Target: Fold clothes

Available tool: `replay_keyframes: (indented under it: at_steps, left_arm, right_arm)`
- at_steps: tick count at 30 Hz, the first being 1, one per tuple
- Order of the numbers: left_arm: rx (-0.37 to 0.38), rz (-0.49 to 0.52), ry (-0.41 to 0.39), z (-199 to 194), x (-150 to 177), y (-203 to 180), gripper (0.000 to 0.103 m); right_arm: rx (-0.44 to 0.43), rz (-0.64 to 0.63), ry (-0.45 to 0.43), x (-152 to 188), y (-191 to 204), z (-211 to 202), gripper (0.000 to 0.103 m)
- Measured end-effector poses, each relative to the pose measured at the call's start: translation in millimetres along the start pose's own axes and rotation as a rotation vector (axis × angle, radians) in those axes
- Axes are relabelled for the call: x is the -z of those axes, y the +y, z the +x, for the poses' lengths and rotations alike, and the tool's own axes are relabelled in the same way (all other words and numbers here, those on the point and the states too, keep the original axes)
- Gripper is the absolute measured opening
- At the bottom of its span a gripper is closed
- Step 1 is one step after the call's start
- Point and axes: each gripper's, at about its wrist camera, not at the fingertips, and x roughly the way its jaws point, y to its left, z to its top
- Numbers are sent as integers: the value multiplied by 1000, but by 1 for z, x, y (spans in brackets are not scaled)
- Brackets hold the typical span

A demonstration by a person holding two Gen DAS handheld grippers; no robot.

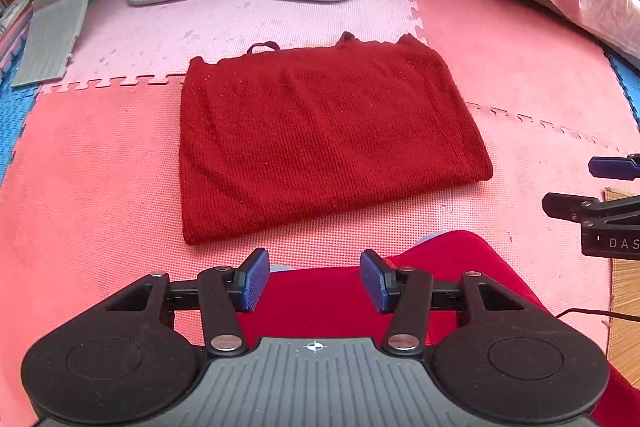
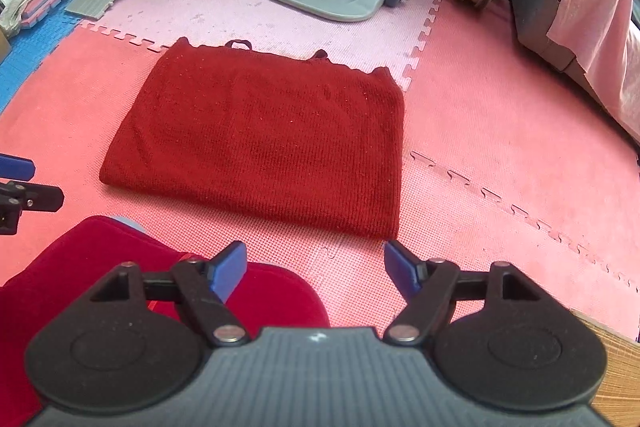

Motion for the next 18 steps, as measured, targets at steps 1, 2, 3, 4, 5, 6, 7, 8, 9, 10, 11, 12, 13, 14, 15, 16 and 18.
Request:
replay_keyframes:
  at_steps: [1, 2, 3, 4, 5, 6, 7, 8, 9, 10, 11, 12, 13, 14, 15, 16, 18]
  left_arm:
    - [4, 2, 8, 3, -3, 1, 53]
    - [9, 4, 16, 6, -6, 2, 53]
    - [12, 5, 25, 9, -9, 4, 53]
    - [15, 4, 35, 13, -11, 5, 53]
    - [17, 2, 45, 16, -14, 6, 53]
    - [20, 1, 54, 19, -18, 7, 53]
    - [22, 0, 61, 22, -21, 8, 53]
    - [24, -1, 68, 25, -24, 9, 53]
    - [28, 2, 75, 28, -28, 12, 53]
    - [32, 6, 80, 31, -31, 14, 53]
    - [35, 3, 86, 34, -35, 15, 53]
    - [37, 0, 96, 39, -38, 16, 53]
    - [38, -2, 107, 44, -42, 17, 53]
    - [40, -4, 117, 49, -46, 18, 53]
    - [45, -1, 125, 53, -49, 19, 53]
    - [47, -4, 130, 58, -53, 21, 53]
    - [47, -16, 137, 70, -62, 23, 53]
  right_arm:
    - [-1, 2, 8, -3, -2, 4, 77]
    - [-1, 5, 15, -6, -4, 7, 77]
    - [-2, 7, 23, -8, -6, 11, 77]
    - [-4, 10, 31, -11, -7, 15, 78]
    - [-7, 13, 38, -14, -9, 19, 78]
    - [-11, 17, 45, -17, -11, 23, 78]
    - [-15, 21, 52, -20, -12, 26, 78]
    - [-19, 25, 59, -23, -13, 30, 78]
    - [-23, 29, 65, -25, -15, 33, 78]
    - [-25, 32, 72, -28, -16, 37, 79]
    - [-26, 36, 80, -31, -17, 41, 79]
    - [-27, 38, 89, -35, -18, 45, 79]
    - [-28, 39, 98, -38, -20, 49, 79]
    - [-28, 38, 106, -41, -21, 53, 79]
    - [-29, 36, 113, -44, -22, 57, 79]
    - [-30, 33, 120, -48, -24, 61, 79]
    - [-25, 32, 136, -55, -28, 72, 80]
